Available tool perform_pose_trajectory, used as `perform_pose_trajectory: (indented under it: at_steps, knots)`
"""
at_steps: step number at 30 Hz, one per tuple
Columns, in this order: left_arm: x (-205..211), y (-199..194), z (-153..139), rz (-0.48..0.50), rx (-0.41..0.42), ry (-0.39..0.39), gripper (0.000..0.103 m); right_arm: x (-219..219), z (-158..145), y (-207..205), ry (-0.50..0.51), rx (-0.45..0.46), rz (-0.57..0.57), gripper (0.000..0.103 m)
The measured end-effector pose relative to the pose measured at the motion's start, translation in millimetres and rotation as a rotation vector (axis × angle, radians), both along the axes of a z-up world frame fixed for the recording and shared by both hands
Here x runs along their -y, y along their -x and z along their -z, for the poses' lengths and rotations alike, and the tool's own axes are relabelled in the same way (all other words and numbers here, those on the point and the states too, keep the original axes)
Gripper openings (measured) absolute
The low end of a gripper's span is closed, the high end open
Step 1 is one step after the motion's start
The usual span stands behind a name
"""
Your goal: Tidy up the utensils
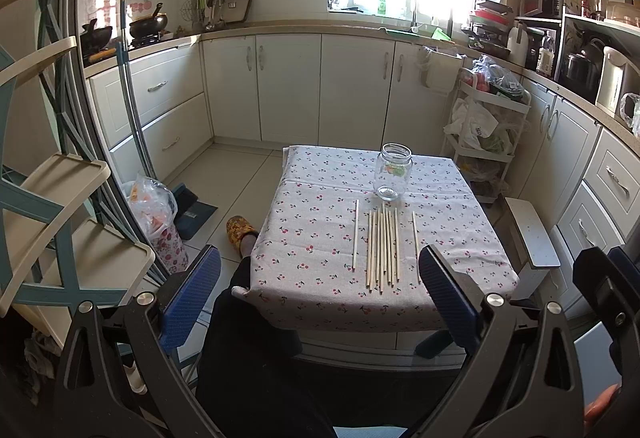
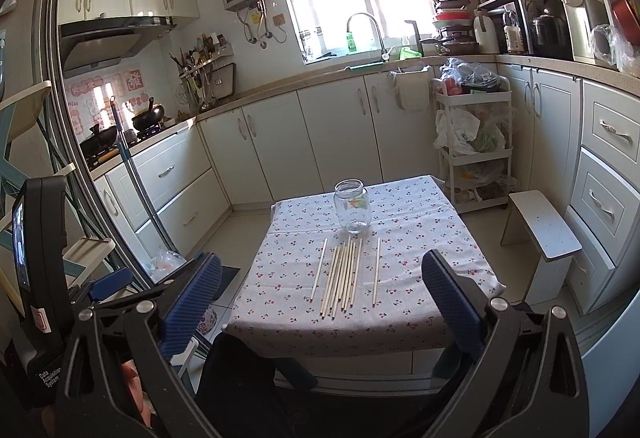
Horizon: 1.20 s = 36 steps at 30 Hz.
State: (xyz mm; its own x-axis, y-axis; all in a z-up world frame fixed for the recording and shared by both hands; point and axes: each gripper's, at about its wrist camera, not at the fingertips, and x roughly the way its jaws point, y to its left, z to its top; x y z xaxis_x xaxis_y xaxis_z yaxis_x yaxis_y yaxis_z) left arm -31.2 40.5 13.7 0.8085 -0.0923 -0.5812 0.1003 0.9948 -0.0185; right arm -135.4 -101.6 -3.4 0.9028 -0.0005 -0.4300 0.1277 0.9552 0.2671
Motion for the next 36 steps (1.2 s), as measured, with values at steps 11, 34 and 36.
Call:
perform_pose_trajectory:
  at_steps: [11,34,36]
  knots:
    - [1.4,2.0,1.8,0.001,-0.007,0.001,0.095,-0.5,-0.6,-0.2,0.0,-0.002,-0.002,0.096]
    - [-0.2,-26.5,22.5,-0.015,-0.043,0.0,0.095,7.2,18.2,-25.7,0.011,-0.054,0.023,0.096]
    - [-2.3,-42.9,34.0,-0.017,-0.07,-0.002,0.095,14.0,34.9,-44.8,0.009,-0.1,0.042,0.096]
